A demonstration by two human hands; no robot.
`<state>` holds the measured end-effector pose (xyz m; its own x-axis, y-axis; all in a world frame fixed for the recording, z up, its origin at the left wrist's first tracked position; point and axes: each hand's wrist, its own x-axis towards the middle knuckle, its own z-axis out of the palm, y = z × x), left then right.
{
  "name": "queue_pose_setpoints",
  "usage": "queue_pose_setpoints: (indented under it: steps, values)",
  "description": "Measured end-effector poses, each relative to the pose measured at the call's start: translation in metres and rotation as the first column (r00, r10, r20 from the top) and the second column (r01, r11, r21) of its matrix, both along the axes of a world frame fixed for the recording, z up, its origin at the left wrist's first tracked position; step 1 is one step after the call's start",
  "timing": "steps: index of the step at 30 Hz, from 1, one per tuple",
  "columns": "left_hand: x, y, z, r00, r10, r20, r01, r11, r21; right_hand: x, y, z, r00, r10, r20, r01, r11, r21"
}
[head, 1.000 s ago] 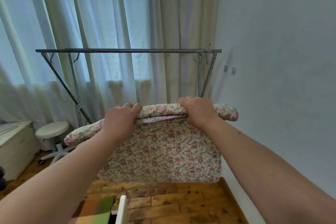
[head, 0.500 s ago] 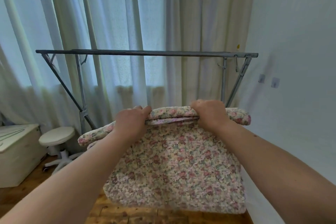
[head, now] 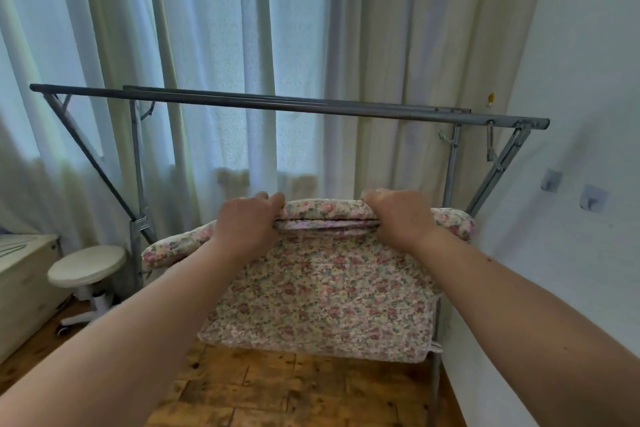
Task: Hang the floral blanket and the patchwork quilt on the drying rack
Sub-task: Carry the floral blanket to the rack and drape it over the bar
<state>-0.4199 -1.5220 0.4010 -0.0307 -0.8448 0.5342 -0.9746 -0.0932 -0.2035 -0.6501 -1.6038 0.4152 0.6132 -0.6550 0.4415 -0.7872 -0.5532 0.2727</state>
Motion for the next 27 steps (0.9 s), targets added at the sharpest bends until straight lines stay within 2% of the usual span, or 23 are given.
queue_pose_setpoints:
  steps: [7, 12, 16, 21, 27]
  values:
    - [0.037, -0.068, -0.003, 1.000, -0.011, 0.024, 0.012, 1.000, -0.022, 0.033, -0.067, 0.004, 0.999, -0.011, -0.046, 0.009, 0.999, -0.049]
    - [0.083, -0.133, -0.001, 0.999, -0.045, -0.023, 0.045, 0.999, -0.019, 0.077, -0.123, 0.016, 0.997, -0.039, -0.073, 0.031, 0.994, -0.102]
    - [0.119, -0.181, 0.015, 0.997, -0.078, 0.026, 0.079, 0.996, -0.045, 0.109, -0.166, 0.036, 0.993, -0.083, -0.078, 0.073, 0.989, -0.125]
    - [0.165, -0.235, 0.041, 0.992, -0.102, 0.074, 0.110, 0.986, -0.121, 0.138, -0.217, 0.059, 0.988, -0.149, -0.043, 0.137, 0.968, -0.210]
    - [0.185, -0.279, 0.058, 0.975, -0.221, 0.006, 0.221, 0.970, -0.100, 0.150, -0.250, 0.069, 0.986, -0.164, 0.000, 0.160, 0.962, -0.220]
